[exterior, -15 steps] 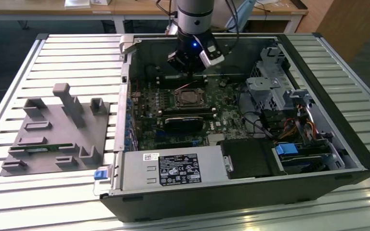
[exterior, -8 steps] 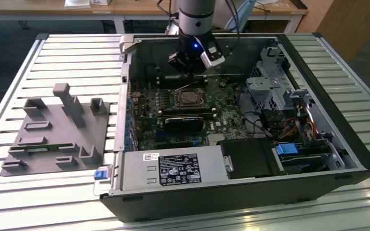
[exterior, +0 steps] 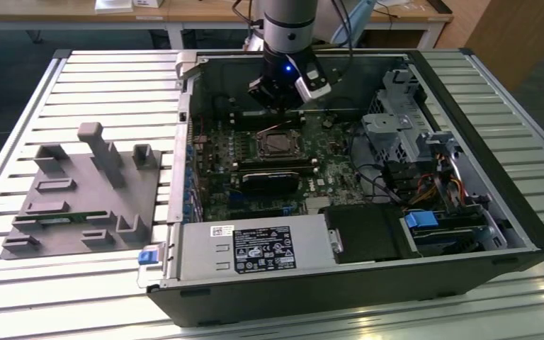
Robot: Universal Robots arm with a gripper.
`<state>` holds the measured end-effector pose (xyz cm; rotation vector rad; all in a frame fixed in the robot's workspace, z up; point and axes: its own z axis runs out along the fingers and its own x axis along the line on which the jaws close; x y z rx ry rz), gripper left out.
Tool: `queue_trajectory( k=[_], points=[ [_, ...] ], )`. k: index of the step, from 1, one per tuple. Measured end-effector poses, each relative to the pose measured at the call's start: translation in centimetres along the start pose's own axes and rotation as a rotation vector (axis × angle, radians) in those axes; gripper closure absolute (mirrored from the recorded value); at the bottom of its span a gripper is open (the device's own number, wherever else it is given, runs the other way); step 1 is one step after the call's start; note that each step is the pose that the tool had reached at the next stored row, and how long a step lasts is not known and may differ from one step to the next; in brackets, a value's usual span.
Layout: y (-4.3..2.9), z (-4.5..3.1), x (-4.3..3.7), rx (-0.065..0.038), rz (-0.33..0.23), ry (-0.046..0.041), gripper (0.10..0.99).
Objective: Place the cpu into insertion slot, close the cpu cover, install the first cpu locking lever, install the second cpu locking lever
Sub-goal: 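Install the first cpu locking lever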
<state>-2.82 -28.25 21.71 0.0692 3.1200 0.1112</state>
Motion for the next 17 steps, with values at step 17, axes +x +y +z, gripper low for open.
queue_trajectory(
  k=[17],
  points=[
    [-0.05, 1.06, -0.46, 0.0, 0.0, 0.0022, 0.98]
  ],
)
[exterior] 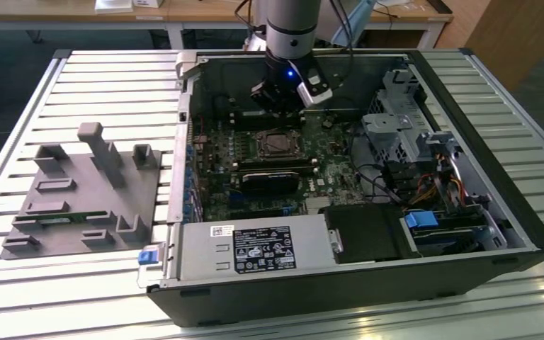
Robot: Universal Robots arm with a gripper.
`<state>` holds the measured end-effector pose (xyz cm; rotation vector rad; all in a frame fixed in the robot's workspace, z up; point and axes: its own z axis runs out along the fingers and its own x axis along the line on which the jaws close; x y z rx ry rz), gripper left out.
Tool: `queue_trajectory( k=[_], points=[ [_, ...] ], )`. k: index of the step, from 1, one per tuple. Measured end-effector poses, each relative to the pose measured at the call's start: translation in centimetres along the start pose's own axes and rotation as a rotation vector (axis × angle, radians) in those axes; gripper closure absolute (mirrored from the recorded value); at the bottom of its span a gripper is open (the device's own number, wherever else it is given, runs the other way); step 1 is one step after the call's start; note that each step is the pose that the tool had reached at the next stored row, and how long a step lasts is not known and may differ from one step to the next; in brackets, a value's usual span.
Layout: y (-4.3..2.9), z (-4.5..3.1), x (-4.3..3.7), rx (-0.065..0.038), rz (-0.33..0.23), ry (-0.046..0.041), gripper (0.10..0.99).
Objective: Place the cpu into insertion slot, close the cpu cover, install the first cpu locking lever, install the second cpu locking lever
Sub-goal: 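Install the first cpu locking lever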
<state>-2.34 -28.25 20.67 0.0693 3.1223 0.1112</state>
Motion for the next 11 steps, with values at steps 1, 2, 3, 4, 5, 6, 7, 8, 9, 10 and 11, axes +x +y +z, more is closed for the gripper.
queue_trajectory(
  k=[1, 2, 3, 4, 5, 6, 7, 8, 9, 10, 11],
  points=[
    [0.0, 0.06, -0.03, 0.0, 0.0, 0.0001, 0.98],
    [0.0, 0.12, -0.07, 0.0, 0.0, 0.0003, 0.98],
    [-0.01, 0.16, -0.11, 0.0, 0.0, 0.0004, 0.98],
    [-0.01, 0.2, -0.15, 0.0, 0.0, 0.0005, 0.98],
    [-0.01, 0.22, -0.18, 0.0, 0.0, 0.0007, 0.98],
    [-0.01, 0.25, -0.21, 0.0, 0.0, 0.0008, 0.98],
    [-0.01, 0.27, -0.23, 0.0, 0.0, 0.0009, 0.98],
    [-0.01, 0.29, -0.24, 0.0, 0.0, 0.0009, 0.98],
    [-0.01, 0.3, -0.29, 0.0, 0.0, 0.0009, 0.98],
    [-0.01, 0.31, -0.34, 0.0, 0.0, 0.001, 0.98],
    [-0.01, 0.32, -0.39, 0.0, 0.0, 0.001, 0.98]
  ],
)
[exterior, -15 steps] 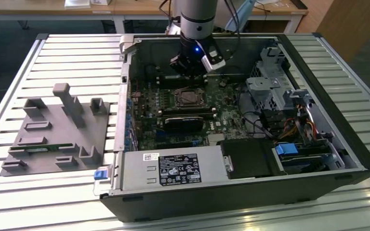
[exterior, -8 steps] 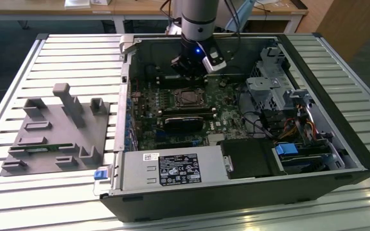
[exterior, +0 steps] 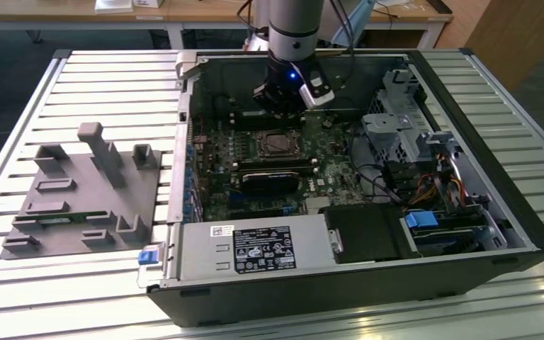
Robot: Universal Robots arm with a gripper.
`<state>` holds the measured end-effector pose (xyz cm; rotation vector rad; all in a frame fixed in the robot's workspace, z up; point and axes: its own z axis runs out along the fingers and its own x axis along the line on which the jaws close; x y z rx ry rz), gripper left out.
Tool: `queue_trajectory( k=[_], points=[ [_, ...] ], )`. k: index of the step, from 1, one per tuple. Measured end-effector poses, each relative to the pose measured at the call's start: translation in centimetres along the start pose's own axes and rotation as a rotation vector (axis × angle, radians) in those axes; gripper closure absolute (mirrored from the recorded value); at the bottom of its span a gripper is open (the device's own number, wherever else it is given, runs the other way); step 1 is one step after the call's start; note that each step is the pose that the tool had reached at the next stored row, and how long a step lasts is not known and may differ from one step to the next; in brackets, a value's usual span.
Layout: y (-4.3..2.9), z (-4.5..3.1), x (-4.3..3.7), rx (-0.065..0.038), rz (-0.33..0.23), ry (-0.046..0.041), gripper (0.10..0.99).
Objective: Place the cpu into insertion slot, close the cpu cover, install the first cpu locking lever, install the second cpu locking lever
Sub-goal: 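Install the first cpu locking lever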
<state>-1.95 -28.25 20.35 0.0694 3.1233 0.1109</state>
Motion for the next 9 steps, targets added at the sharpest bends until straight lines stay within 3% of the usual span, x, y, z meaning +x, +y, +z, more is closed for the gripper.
queue_trajectory(
  k=[3, 9],
  points=[
    [0.0, 0.07, -0.02, 0.0, 0.0, -0.0002, 0.98],
    [-0.02, 0.28, -0.03, 0.01, 0.0, -0.0003, 0.98]
  ],
)
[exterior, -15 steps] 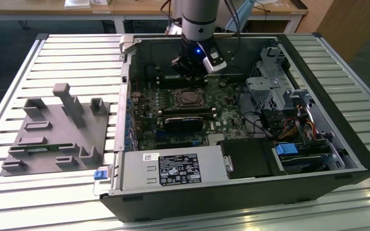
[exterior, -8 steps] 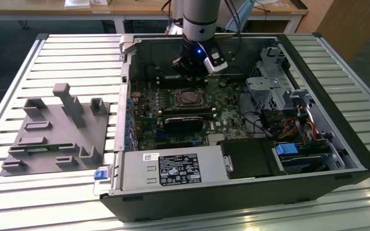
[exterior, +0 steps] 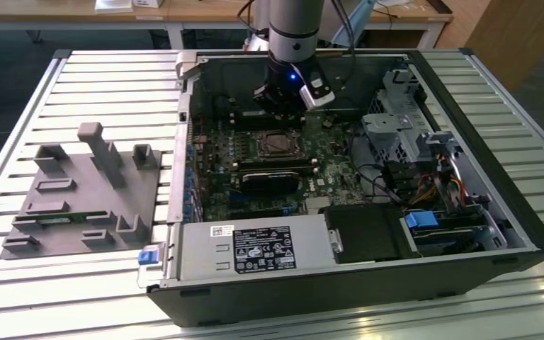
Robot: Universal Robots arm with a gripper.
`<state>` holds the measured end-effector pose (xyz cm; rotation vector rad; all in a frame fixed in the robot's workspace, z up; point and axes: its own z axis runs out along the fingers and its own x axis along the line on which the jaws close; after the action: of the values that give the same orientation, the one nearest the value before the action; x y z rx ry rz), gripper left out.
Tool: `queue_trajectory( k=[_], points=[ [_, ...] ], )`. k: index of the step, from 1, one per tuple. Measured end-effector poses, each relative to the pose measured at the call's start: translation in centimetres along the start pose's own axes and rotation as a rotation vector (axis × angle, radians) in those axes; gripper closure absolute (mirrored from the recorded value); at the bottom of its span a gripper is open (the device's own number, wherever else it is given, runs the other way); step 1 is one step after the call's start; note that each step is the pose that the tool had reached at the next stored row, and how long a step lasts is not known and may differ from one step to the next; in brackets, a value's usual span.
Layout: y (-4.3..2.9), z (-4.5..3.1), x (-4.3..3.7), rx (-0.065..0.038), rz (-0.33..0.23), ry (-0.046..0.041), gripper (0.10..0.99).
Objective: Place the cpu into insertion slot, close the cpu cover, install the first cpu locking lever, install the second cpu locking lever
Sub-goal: 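Install the first cpu locking lever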
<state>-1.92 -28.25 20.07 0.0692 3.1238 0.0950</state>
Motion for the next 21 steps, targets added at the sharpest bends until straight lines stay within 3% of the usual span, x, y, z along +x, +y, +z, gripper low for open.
queue_trajectory(
  k=[8, 16, 21],
  points=[
    [-0.01, 0.26, -0.02, 0.016, 0.0, 0.0001, 0.98],
    [-0.02, 0.35, -0.03, 0.017, 0.0, 0.0003, 0.98],
    [0.02, -0.3, -0.04, 0.017, 0.0, 0.0004, 0.98]
  ],
)
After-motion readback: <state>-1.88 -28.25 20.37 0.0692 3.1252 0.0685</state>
